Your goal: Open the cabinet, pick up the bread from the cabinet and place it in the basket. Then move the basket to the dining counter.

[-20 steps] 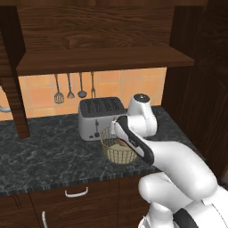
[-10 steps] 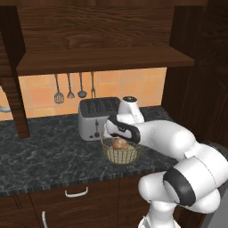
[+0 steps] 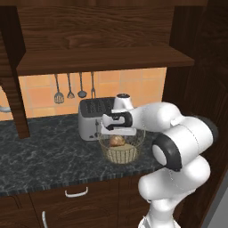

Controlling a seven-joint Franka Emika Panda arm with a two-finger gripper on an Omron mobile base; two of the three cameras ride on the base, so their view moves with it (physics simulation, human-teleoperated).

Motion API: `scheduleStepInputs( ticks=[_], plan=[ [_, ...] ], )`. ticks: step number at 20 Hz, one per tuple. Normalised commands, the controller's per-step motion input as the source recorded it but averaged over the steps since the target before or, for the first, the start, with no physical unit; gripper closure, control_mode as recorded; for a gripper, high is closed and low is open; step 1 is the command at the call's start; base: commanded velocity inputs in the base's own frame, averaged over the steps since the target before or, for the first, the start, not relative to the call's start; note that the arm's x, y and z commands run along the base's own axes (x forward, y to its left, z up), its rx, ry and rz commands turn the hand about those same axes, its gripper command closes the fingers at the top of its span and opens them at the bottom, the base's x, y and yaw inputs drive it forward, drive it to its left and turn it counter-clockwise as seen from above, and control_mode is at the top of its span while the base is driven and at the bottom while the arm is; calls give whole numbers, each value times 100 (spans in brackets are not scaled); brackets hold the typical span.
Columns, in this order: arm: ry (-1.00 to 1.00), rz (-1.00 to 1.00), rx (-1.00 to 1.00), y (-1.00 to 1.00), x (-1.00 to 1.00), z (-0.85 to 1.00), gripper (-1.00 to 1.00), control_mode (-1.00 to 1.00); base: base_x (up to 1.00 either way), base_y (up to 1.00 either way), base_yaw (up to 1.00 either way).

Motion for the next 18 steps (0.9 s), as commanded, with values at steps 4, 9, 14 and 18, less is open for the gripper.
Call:
scheduleStepInputs(
  ticks=[4,9,14,18],
  plan=[
    [4,-1,-2,1,22,-46,100,-100,0,0,0],
    [0,0,-3,0,-2,-14,-100,-100,0,0,0],
    [0,0,-2,-3,-24,2,-100,-100,0,0,0],
    [2,0,0,-14,-10,31,-100,-100,0,0,0]
  ],
)
